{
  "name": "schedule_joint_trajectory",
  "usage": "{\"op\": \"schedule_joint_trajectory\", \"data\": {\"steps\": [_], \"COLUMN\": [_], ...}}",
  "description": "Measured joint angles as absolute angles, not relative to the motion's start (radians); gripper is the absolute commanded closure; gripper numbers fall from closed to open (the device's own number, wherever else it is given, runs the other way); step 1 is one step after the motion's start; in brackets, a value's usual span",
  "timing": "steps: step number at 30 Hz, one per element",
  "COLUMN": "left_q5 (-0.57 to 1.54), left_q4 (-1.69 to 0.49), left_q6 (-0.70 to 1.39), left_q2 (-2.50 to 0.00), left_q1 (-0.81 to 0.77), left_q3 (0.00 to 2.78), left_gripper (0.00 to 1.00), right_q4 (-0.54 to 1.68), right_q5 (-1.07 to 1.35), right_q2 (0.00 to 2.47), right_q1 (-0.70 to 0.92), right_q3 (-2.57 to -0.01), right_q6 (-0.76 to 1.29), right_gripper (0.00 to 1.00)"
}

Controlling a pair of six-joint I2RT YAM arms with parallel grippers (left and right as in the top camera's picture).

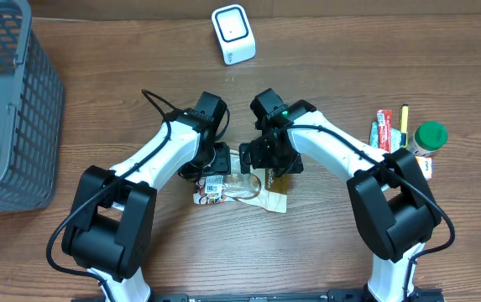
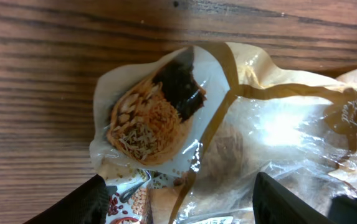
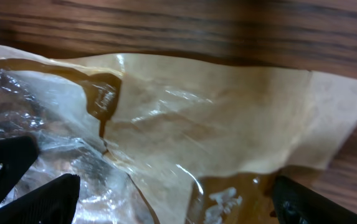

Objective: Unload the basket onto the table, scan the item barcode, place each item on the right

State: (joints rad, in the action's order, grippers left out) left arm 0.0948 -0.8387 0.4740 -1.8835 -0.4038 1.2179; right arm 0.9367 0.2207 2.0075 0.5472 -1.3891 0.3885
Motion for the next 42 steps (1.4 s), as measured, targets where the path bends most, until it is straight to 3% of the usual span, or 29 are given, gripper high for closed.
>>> {"op": "schedule_joint_trajectory", "data": {"steps": [7,20,22,26,34,37,42], "left_q5": [0.088,0.081,0.081,0.070,0.066,0.062,0.041], "left_q4": [-0.838,-0.880,-0.879,-0.879,-0.880,-0.880,-0.883], "left_q6": [0.448,0.442,0.442,0.442,0.442,0.442,0.442], "left_q2": [-1.884,-1.884,-1.884,-1.884,-1.884,-1.884,-1.884], "left_q1": [-0.404,-0.404,-0.404,-0.404,-0.404,-0.404,-0.403], "left_q3": [1.218,1.218,1.218,1.218,1.218,1.218,1.217], "left_gripper": [0.44,0.46,0.47,0.47,0.47,0.47,0.46], "right_q4": [0.936,0.878,0.863,0.850,0.811,0.792,0.753], "right_q5": [0.211,0.195,0.210,0.231,0.248,0.254,0.296], "right_q2": [2.008,1.983,1.979,1.977,1.977,1.978,1.983], "right_q1": [0.579,0.606,0.605,0.605,0.620,0.639,0.649], "right_q3": [-1.383,-1.315,-1.308,-1.301,-1.296,-1.293,-1.286], "right_q6": [0.389,0.528,0.533,0.555,0.609,0.647,0.674], "right_gripper": [0.00,0.00,0.07,0.07,0.20,0.32,0.42]}}
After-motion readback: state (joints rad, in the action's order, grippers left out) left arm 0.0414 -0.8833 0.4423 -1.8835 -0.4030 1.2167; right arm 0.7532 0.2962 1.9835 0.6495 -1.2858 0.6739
